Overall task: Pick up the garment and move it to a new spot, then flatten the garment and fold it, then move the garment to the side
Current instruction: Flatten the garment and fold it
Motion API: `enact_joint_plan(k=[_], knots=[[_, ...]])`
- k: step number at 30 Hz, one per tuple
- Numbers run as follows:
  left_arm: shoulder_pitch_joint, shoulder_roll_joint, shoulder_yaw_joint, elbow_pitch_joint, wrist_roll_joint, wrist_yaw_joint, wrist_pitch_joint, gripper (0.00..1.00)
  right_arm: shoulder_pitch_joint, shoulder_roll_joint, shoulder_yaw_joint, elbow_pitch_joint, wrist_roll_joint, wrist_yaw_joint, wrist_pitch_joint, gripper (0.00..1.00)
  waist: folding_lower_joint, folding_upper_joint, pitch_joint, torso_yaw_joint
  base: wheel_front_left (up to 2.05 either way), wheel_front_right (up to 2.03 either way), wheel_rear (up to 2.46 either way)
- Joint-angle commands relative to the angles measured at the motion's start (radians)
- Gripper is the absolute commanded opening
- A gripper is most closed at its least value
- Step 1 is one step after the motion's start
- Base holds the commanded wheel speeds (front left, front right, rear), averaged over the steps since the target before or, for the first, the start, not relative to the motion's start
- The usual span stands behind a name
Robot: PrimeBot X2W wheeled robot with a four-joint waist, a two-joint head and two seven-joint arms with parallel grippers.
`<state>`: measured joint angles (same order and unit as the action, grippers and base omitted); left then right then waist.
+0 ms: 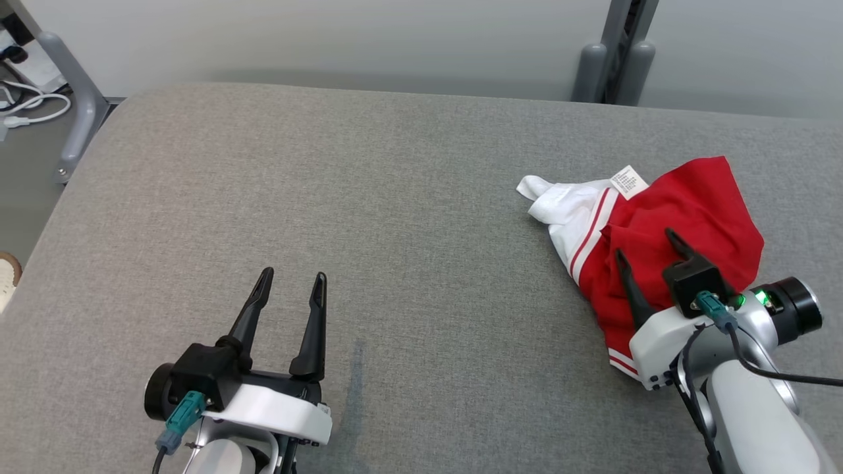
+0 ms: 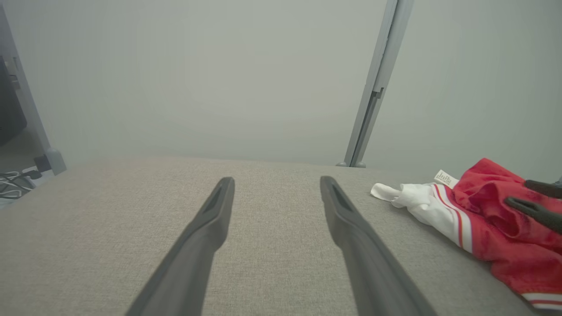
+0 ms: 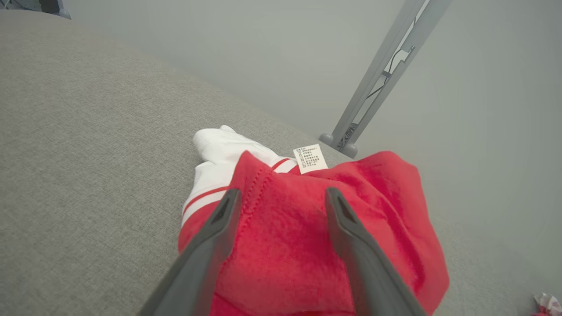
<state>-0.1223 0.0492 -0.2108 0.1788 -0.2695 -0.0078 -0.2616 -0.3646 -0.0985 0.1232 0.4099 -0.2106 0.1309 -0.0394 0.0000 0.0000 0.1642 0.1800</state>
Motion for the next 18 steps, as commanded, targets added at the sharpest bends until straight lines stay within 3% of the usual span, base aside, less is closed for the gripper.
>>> enact_joint_plan(k=[1, 2, 18], knots=[[-0.012, 0.003, -0.001, 0.003, -0.003, 0.002, -0.003, 1.0, -0.001, 0.002, -0.005, 0.01, 0.007, 0.0, 0.013, 0.37, 0.0, 0.0, -0.003, 0.005, 0.0, 0.0, 0.0], [-0.012, 0.003, -0.002, 0.004, -0.005, 0.003, -0.003, 1.0, 0.001, 0.001, -0.007, 0.014, 0.006, 0.0, 0.02, 0.0, 0.0, 0.0, -0.004, 0.007, 0.0, 0.0, 0.0], [-0.012, 0.003, 0.001, -0.001, -0.004, 0.002, -0.003, 1.0, 0.008, 0.009, -0.006, 0.003, 0.053, 0.0, -0.009, 0.0, 0.0, 0.0, -0.007, 0.004, 0.0, 0.0, 0.0]])
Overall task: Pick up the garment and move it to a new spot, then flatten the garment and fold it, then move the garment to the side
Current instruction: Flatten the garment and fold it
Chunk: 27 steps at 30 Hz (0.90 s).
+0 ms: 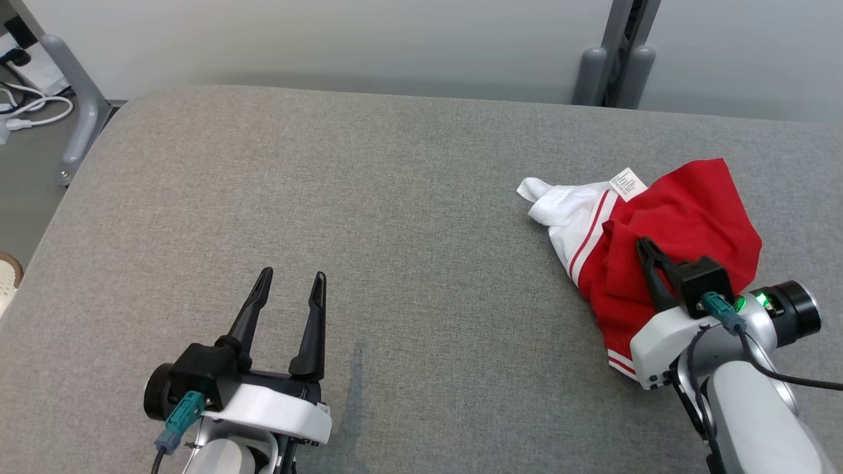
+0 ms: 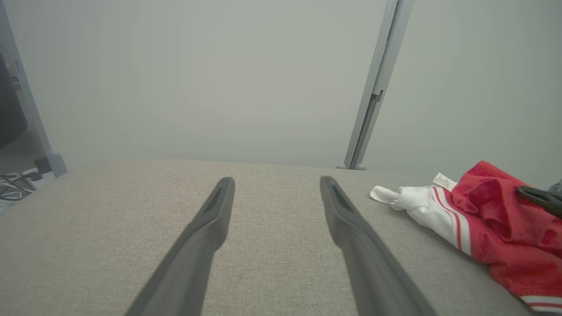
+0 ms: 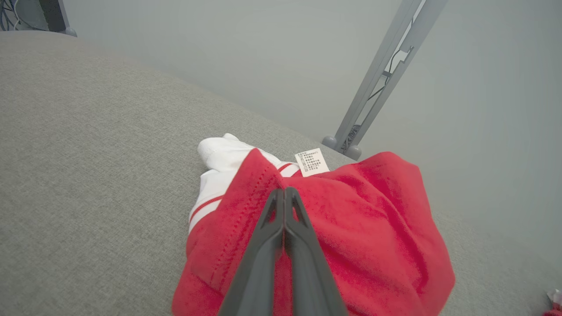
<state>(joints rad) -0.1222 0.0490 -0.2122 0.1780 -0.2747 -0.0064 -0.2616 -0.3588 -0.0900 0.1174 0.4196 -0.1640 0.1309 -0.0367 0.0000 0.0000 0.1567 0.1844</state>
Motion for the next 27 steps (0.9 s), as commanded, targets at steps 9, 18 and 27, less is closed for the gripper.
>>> enact_joint_plan(k=[9, 18, 27], knots=[[-0.011, 0.003, 0.001, -0.003, -0.003, 0.002, -0.003, 1.0, -0.025, 0.004, 0.004, -0.045, 0.028, 0.0, -0.074, 0.0, 0.0, 0.0, -0.005, -0.002, 0.0, 0.0, 0.0], [-0.003, 0.003, 0.001, -0.003, -0.009, 0.006, -0.003, 1.0, -0.114, 0.011, 0.126, -0.1, 0.135, 0.0, -0.127, 0.0, 0.0, 0.0, -0.025, -0.002, 0.0, 0.0, 0.0], [0.017, 0.004, 0.046, -0.023, -0.025, 0.013, -0.003, 1.0, -0.341, 0.023, 0.324, -0.1, 0.275, 0.0, -0.122, 0.0, 0.0, 0.0, -0.064, 0.014, 0.0, 0.0, 0.0]])
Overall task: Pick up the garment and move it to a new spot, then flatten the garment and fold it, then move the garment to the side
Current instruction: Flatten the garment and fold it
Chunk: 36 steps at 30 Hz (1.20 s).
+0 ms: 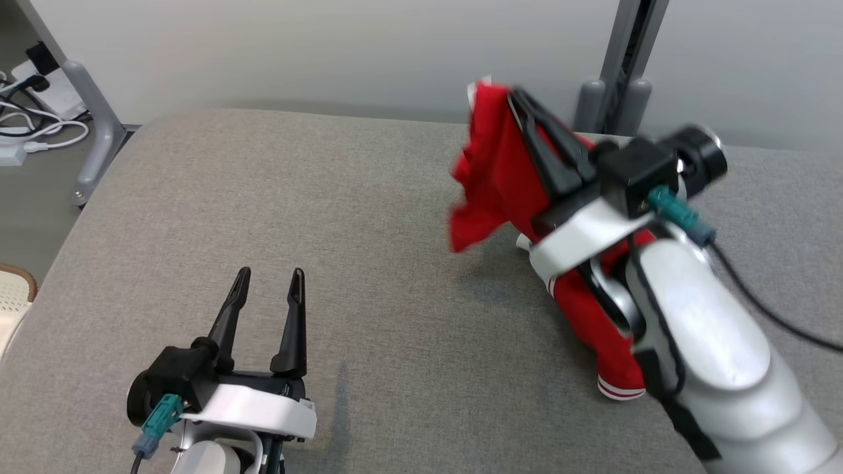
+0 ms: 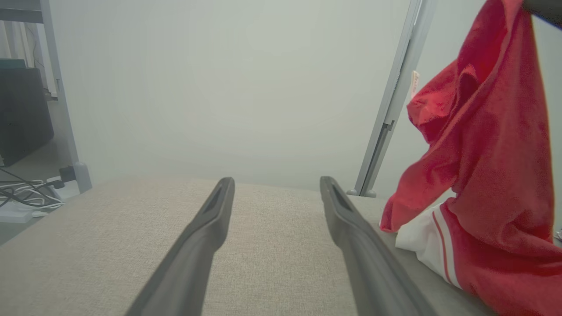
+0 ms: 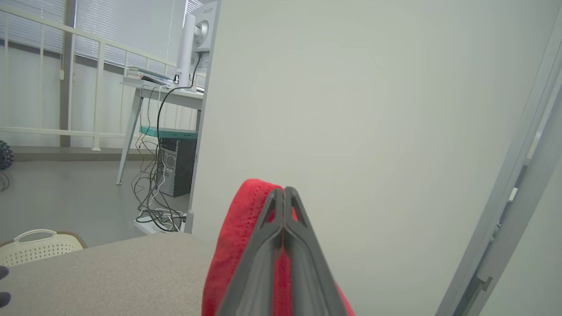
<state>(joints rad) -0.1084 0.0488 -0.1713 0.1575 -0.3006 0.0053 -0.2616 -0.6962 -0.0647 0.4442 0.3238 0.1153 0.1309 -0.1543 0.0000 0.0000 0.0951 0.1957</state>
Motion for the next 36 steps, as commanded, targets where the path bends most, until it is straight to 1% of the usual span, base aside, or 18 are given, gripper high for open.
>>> enact_joint_plan(k=[1, 3, 4, 7, 10, 13, 15, 20, 23, 28, 30, 31, 32, 33, 36], knots=[[0.003, 0.004, 0.005, -0.002, 0.0, 0.001, -0.003, 1.0, -0.003, -0.002, -0.003, -0.004, -0.004, 0.0, -0.005, 0.0, 0.0, 0.0, -0.002, 0.002, 0.0, 0.0, 0.0], [0.019, 0.004, 0.009, -0.003, -0.004, 0.002, -0.003, 1.0, -0.073, 0.006, -0.017, -0.008, 0.118, 0.0, -0.021, 0.0, 0.0, 0.0, -0.015, 0.01, 0.0, 0.0, 0.0], [0.023, 0.004, 0.01, -0.002, -0.005, 0.002, -0.003, 1.0, -0.102, 0.007, -0.028, -0.013, 0.158, 0.0, -0.027, 0.0, 0.0, 0.0, -0.019, 0.011, 0.0, 0.0, 0.0], [0.034, 0.004, 0.017, -0.001, -0.006, 0.005, -0.003, 1.0, -0.166, 0.011, -0.069, -0.033, 0.23, 0.0, -0.05, 0.0, 0.0, 0.0, -0.031, 0.01, 0.0, 0.0, 0.0], [0.045, 0.003, 0.021, -0.006, -0.007, 0.008, -0.003, 1.0, -0.182, 0.008, -0.148, -0.021, 0.257, 0.0, -0.071, 0.0, 0.0, 0.0, -0.035, 0.005, 0.0, 0.0, 0.0], [0.053, 0.004, 0.023, -0.012, -0.009, 0.013, -0.003, 1.0, -0.138, 0.007, -0.228, 0.023, 0.246, 0.0, -0.063, 0.0, 0.0, 0.0, -0.033, -0.004, 0.0, 0.0, 0.0], [0.051, 0.004, 0.026, -0.017, -0.012, 0.014, -0.003, 1.0, -0.082, -0.023, -0.28, 0.06, 0.226, 0.0, -0.051, 0.0, 0.0, 0.0, -0.025, -0.013, 0.0, 0.0, 0.0], [0.02, 0.003, 0.018, -0.019, -0.012, 0.007, -0.003, 1.0, 0.097, -0.08, -0.427, 0.189, 0.24, 0.0, 0.005, 0.0, 0.0, 0.0, 0.017, -0.039, 0.0, 0.0, 0.0], [0.001, 0.003, 0.019, -0.013, -0.004, 0.002, -0.003, 1.0, 0.184, -0.113, -0.5, 0.268, 0.225, 0.0, 0.01, 0.0, 0.0, 0.0, 0.045, -0.057, 0.0, 0.0, 0.0], [-0.03, 0.003, 0.031, 0.004, 0.02, -0.014, -0.003, 1.0, 0.241, -0.105, -0.619, 0.369, 0.209, 0.0, -0.023, 0.0, 0.0, 0.0, 0.086, -0.097, 0.0, 0.0, 0.0], [-0.039, 0.003, 0.035, 0.007, 0.026, -0.019, -0.003, 1.0, 0.245, -0.105, -0.647, 0.407, 0.176, 0.0, -0.026, 0.0, 0.0, 0.0, 0.096, -0.112, 0.0, 0.0, 0.0], [-0.043, 0.003, 0.035, 0.009, 0.028, -0.022, -0.003, 1.0, 0.24, -0.102, -0.655, 0.418, 0.159, 0.0, -0.035, 0.3, 0.0, 0.0, 0.099, -0.118, 0.0, 0.0, 0.0], [-0.048, 0.004, 0.036, 0.011, 0.029, -0.022, -0.003, 1.0, 0.234, -0.09, -0.664, 0.425, 0.149, 0.0, -0.043, 0.89, 0.0, 0.0, 0.101, -0.124, 0.0, 0.0, 0.0], [-0.051, 0.004, 0.037, 0.011, 0.031, -0.022, -0.003, 1.0, 0.225, -0.078, -0.674, 0.429, 0.145, 0.0, -0.05, 1.0, 0.0, 0.0, 0.102, -0.131, 0.0, 0.0, 0.0], [-0.058, 0.004, 0.038, 0.015, 0.035, -0.024, -0.003, 1.0, 0.211, -0.07, -0.69, 0.427, 0.135, 0.0, -0.065, 1.0, 0.0, 0.0, 0.102, -0.141, 0.0, 0.0, 0.0]])
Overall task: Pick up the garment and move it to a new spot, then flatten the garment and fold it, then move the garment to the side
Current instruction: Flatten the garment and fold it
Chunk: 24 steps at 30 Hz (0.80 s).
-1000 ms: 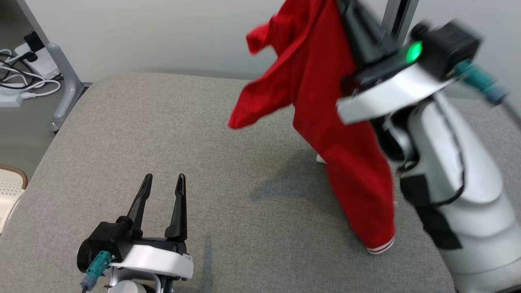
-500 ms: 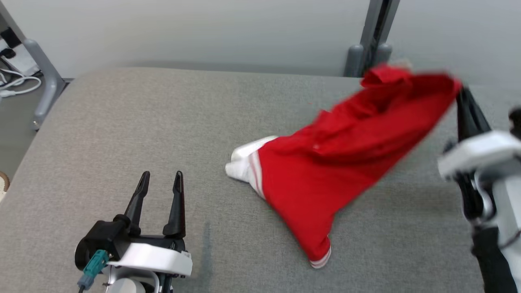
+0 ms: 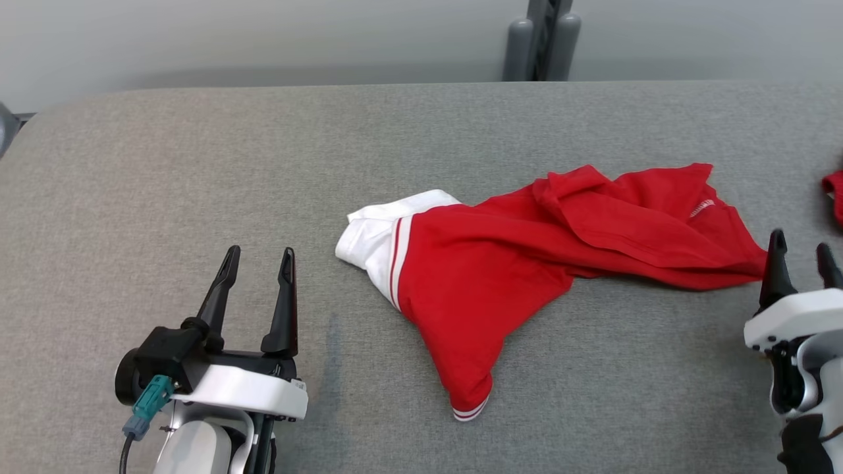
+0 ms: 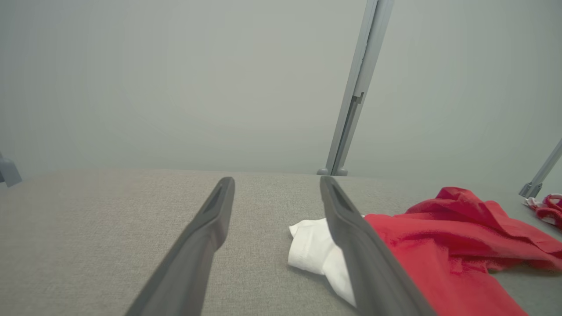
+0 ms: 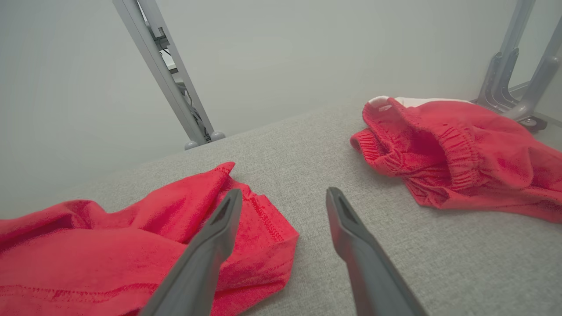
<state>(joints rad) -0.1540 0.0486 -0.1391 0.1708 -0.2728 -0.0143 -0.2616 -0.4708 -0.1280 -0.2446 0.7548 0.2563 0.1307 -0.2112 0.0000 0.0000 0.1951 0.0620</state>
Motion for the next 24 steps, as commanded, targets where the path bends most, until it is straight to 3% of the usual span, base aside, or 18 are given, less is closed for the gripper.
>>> enact_joint_plan(k=[1, 7, 17, 24], knots=[[-0.016, 0.004, 0.006, 0.003, 0.009, -0.004, -0.003, 1.0, -0.017, -0.001, -0.007, -0.012, -0.006, 0.0, -0.015, 1.0, 0.0, 0.0, 0.0, -0.012, 0.0, 0.0, 0.0], [-0.018, 0.004, 0.011, -0.001, 0.009, -0.006, -0.003, 1.0, -0.015, 0.025, 0.023, -0.121, -0.022, 0.0, -0.044, 1.0, 0.0, 0.0, -0.029, -0.028, 0.0, 0.0, 0.0], [0.037, 0.004, 0.023, -0.03, -0.012, 0.009, -0.003, 1.0, 0.126, 0.002, 0.282, -0.453, -0.1, 0.0, -0.054, 1.0, 0.0, 0.0, -0.107, -0.041, 0.0, 0.0, 0.0], [0.068, 0.004, 0.019, -0.043, -0.014, 0.013, -0.003, 1.0, 0.234, 0.018, 0.333, -0.549, -0.132, 0.0, -0.054, 1.0, 0.0, 0.0, -0.122, -0.04, 0.0, 0.0, 0.0]])
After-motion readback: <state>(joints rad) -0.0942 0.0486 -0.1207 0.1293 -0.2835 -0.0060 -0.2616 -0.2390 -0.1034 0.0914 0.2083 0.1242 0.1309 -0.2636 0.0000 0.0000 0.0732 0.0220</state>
